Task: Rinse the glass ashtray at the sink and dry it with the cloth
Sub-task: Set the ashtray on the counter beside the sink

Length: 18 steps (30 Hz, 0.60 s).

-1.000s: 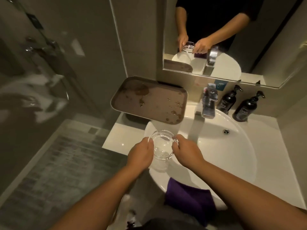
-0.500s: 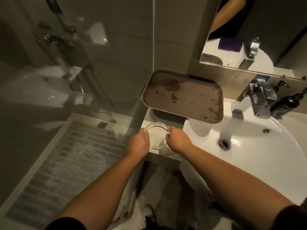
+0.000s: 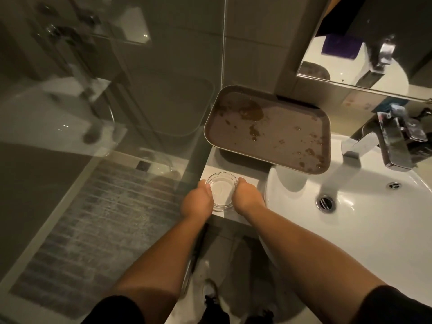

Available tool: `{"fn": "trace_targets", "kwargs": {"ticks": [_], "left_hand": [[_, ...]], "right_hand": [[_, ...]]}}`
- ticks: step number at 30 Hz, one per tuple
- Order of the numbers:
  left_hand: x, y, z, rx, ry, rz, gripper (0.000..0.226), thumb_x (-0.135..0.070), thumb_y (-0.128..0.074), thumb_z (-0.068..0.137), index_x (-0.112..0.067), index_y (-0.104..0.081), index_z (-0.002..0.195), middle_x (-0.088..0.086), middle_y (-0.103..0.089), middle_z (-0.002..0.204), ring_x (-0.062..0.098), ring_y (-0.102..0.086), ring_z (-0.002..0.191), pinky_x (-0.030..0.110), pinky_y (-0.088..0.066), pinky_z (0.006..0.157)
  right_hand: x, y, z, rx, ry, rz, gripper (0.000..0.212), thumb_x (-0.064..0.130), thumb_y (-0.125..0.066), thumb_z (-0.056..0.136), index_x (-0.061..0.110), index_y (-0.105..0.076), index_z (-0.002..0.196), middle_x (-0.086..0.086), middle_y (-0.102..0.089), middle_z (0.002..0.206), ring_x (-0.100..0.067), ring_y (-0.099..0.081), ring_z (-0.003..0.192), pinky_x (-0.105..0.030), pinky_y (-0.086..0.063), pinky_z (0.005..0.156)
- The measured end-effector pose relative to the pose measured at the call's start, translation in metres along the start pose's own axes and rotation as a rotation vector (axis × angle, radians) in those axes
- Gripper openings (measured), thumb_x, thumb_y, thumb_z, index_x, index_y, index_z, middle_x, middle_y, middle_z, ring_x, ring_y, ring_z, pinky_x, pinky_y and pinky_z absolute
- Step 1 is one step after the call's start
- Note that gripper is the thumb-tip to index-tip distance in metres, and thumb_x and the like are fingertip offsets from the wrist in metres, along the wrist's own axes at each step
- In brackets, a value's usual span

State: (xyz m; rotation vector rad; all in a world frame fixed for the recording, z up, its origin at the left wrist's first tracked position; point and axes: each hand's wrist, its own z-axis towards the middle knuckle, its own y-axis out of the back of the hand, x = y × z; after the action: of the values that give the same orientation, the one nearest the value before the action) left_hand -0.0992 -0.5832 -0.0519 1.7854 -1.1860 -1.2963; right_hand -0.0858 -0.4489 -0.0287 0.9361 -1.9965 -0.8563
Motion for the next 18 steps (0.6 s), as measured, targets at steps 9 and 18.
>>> {"fn": "trace_targets", "kwargs": {"ticks": [9, 18], "left_hand": [[-0.004, -0.001, 0.002, 0.038, 0.033, 0.056, 0.044, -0.032, -0.021, 0.105, -0.014, -0.036, 0.143, 0.016, -0.067, 0.117, 0.037, -0.063, 0.107, 0.042, -0.049, 0.083], [-0.002, 0.01, -0.015, -0.039, 0.042, -0.104, 0.052, -0.05, -0.026, 0.101, -0.01, -0.043, 0.13, 0.017, -0.06, 0.123, 0.039, -0.06, 0.105, 0.046, -0.049, 0.083]], "right_hand": [[0.0, -0.001, 0.005, 0.063, -0.036, -0.076, 0.063, 0.018, -0.064, 0.093, 0.014, -0.03, 0.146, -0.011, -0.062, 0.124, -0.028, -0.066, 0.102, -0.035, -0.058, 0.088], [0.006, 0.006, -0.011, 0.015, -0.057, -0.043, 0.062, 0.026, -0.058, 0.097, 0.01, -0.028, 0.149, -0.01, -0.063, 0.125, -0.025, -0.065, 0.102, -0.031, -0.057, 0.088]]}}
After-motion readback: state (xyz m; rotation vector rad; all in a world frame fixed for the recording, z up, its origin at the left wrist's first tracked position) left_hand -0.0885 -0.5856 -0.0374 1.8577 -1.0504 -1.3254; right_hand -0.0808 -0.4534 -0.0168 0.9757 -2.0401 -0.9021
